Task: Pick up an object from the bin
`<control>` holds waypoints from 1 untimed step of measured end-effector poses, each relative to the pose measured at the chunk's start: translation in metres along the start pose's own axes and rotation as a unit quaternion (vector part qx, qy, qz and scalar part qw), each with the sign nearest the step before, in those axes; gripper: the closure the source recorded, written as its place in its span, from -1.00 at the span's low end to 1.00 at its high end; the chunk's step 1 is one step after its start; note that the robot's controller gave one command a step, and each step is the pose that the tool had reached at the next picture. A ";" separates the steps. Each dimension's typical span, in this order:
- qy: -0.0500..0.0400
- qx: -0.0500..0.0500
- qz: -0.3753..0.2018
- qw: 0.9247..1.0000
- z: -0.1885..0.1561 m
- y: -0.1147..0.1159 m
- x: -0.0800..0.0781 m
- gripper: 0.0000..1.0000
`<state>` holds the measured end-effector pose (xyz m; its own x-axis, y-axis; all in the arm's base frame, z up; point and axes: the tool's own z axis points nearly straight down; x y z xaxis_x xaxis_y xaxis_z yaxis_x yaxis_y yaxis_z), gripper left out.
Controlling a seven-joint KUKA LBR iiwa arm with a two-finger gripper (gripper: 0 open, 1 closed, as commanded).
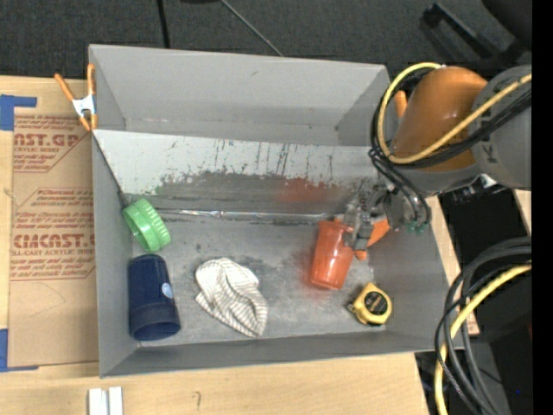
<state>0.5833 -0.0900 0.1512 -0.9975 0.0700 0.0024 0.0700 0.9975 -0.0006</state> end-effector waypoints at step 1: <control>-0.003 0.000 -0.056 0.998 -0.136 -0.001 0.011 1.00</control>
Offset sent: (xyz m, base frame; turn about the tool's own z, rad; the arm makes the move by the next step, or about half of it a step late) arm 0.0000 0.0000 0.0000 0.0000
